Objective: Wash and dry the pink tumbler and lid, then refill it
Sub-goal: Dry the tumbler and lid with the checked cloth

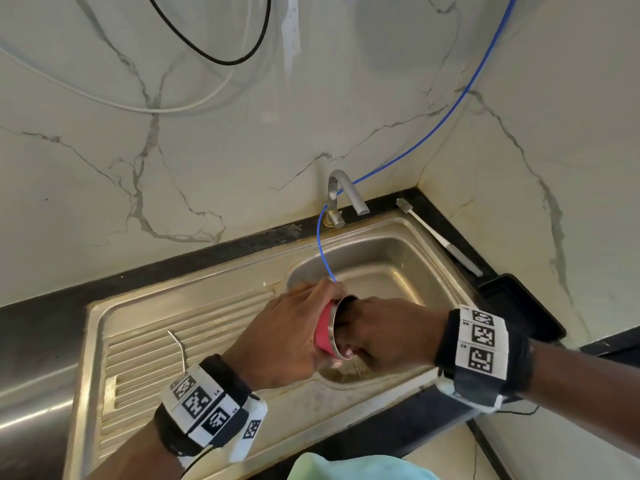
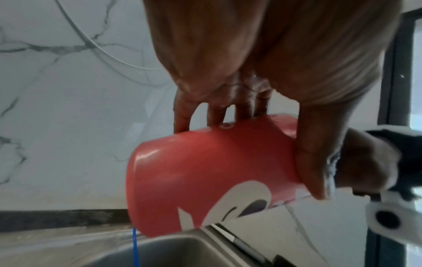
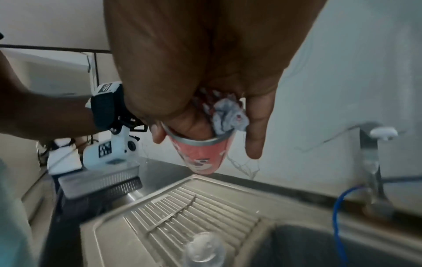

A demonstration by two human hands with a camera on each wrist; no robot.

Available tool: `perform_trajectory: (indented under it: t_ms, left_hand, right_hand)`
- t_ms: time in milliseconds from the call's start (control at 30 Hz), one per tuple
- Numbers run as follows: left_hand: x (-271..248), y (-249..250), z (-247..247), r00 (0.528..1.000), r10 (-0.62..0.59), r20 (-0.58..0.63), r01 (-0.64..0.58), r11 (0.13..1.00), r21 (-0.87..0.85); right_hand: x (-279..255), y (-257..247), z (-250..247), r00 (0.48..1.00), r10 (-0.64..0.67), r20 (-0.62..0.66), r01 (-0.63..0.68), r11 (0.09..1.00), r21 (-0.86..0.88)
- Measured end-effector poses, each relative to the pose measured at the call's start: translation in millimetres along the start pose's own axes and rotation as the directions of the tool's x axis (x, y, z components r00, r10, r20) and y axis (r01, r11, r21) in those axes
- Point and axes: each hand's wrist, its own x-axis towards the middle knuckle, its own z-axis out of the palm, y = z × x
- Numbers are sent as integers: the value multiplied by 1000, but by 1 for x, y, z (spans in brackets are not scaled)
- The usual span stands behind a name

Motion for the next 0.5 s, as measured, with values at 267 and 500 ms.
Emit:
perform_trajectory:
  t_ms: [267,500]
  left_hand:
    - [1,-3,22,975,48,-216,-2,978,208]
    - [-4,-13,4,986,41,-160,-46,999,-27]
  right_hand:
    - [-7,-23,-12,903,412,122,-100,-75,992]
    - [-13,-22,-5,919,370,134,-181,95,979]
